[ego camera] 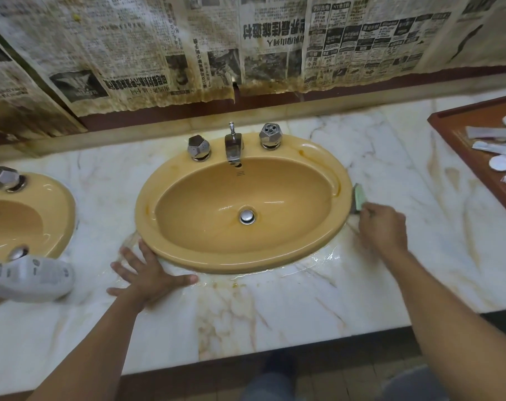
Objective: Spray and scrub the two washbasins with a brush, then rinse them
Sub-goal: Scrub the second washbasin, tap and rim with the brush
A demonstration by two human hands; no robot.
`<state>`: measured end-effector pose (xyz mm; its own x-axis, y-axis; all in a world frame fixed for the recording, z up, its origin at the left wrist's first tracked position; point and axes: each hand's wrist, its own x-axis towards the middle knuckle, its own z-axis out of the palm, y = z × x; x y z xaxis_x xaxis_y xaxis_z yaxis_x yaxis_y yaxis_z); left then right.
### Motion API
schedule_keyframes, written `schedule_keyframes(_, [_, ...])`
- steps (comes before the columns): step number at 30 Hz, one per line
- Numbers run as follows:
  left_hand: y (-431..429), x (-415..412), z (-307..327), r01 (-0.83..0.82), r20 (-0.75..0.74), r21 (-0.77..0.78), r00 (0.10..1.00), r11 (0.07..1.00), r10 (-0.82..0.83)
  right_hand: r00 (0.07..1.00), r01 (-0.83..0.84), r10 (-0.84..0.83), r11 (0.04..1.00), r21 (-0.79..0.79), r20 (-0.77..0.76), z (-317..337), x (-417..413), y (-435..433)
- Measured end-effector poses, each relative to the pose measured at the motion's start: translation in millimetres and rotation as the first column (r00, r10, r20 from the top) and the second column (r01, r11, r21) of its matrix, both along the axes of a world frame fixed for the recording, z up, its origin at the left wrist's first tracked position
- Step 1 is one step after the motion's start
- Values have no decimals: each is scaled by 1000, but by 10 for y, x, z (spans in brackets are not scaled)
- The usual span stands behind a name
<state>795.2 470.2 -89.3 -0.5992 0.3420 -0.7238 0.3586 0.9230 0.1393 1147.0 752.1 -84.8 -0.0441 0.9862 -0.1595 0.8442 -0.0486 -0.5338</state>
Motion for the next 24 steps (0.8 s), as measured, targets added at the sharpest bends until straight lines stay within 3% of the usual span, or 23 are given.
schedule_keyframes(5, [-13, 31, -47, -26, -37, 56, 999, 998, 28, 991, -133, 128, 981, 139, 39, 389, -136, 455])
schedule_keyframes(10, [-53, 59, -161, -82, -87, 177, 991, 981, 99, 963, -219, 214, 976, 13, 165, 242, -340, 539])
schedule_keyframes(16, [-148, 58, -314, -49, -197, 260, 975, 964, 103, 954, -251, 240, 967, 37, 178, 153, -341, 414])
schedule_keyframes(19, [-222, 76, -412, 11, -314, 253, 947, 967, 71, 955, -249, 237, 968, 45, 180, 99, -209, 116])
schedule_keyframes(22, [-328, 167, -510, 124, -516, 192, 857, 973, -7, 958, -224, 219, 974, 10, 184, 68, -260, 0])
schedule_keyframes(24, [-344, 170, -542, 136, -547, 189, 837, 972, -11, 973, -159, 161, 987, -27, 163, 106, -388, 139])
